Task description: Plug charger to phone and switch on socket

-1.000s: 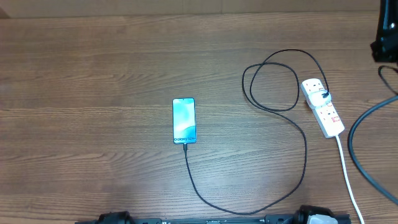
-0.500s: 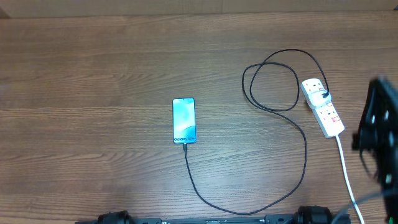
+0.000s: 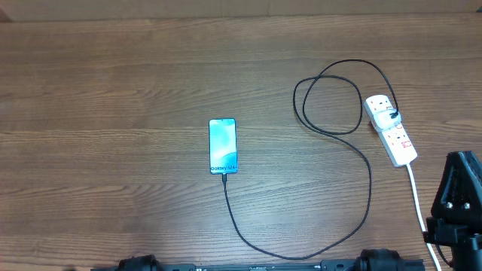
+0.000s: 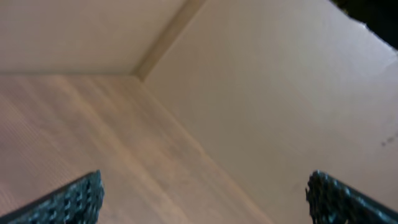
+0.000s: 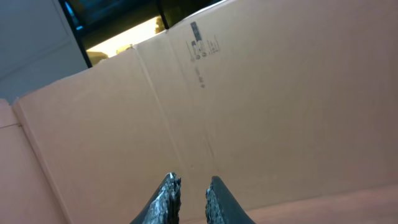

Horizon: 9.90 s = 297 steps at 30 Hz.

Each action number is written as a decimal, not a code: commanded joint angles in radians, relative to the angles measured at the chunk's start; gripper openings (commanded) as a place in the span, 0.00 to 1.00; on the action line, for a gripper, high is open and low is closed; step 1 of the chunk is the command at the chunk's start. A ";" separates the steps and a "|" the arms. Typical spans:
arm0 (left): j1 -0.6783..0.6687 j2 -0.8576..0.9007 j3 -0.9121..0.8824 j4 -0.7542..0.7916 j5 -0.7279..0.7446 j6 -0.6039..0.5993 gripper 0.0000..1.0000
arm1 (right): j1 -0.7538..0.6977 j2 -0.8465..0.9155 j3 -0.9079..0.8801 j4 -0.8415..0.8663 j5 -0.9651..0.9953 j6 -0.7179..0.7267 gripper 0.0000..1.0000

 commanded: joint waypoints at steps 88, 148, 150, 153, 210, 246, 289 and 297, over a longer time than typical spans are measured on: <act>-0.041 -0.011 -1.233 1.160 0.315 0.344 0.99 | 0.008 -0.087 -0.001 0.491 -0.005 0.003 0.78; -0.042 -0.011 -1.233 1.160 0.325 0.703 1.00 | 0.111 -0.365 0.061 0.440 -0.005 -0.133 1.00; -0.042 -0.011 -1.233 1.160 0.325 0.703 1.00 | 0.111 -0.365 0.058 0.447 -0.005 -0.133 1.00; -0.042 -0.011 -1.233 1.160 0.325 0.703 1.00 | 0.111 -0.364 0.024 0.506 0.010 -0.133 1.00; -0.042 -0.011 -1.233 1.160 0.325 0.703 0.99 | 0.109 -0.254 -1.179 0.549 0.171 0.101 1.00; -0.042 -0.011 -1.233 1.160 0.325 0.703 0.99 | -0.142 -0.367 -1.179 0.545 0.126 -0.234 1.00; -0.042 -0.011 -1.233 1.160 0.325 0.703 1.00 | 0.070 -0.367 -1.180 0.548 0.129 -0.349 1.00; -0.043 -0.011 -1.233 1.160 0.322 0.703 1.00 | 0.070 -0.367 -1.180 0.548 0.129 -0.349 1.00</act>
